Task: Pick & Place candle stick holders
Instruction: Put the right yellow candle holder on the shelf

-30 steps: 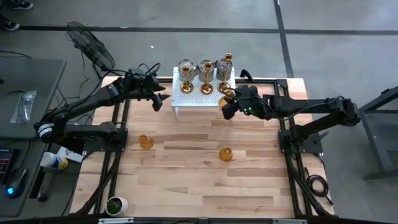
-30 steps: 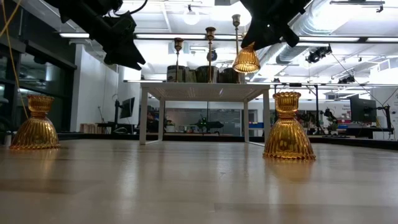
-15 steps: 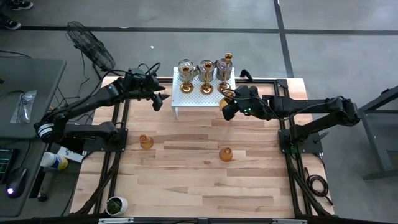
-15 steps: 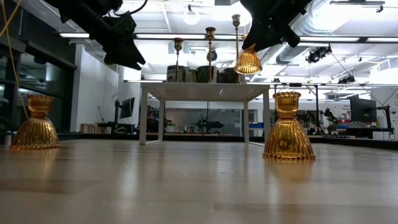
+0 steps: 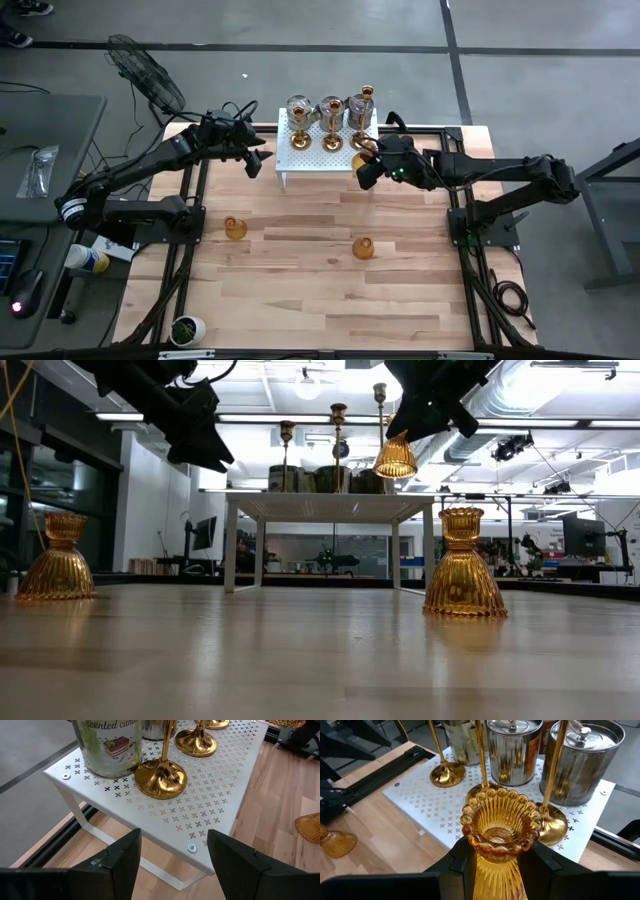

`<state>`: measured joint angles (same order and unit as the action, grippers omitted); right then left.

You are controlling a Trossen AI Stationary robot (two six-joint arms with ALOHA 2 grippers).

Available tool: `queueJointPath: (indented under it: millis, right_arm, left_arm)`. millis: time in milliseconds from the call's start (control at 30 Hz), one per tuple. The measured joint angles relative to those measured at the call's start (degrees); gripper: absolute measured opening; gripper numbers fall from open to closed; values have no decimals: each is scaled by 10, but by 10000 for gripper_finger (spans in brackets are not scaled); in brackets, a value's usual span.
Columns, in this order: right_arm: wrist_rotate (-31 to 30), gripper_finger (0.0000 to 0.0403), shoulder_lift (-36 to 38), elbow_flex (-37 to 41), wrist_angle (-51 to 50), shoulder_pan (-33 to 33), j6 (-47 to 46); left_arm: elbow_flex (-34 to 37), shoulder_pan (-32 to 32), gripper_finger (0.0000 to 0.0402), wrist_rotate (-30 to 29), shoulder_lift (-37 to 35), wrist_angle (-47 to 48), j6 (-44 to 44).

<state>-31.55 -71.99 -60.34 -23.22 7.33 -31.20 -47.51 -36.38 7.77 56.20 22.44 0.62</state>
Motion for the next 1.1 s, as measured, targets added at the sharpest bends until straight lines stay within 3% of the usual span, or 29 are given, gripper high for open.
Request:
queueJointPath:
  millis: [1100]
  right_arm:
    - [6,107,-63,1,23,29,0]
  left_arm:
    - [0,0,223,2,0,0,12]
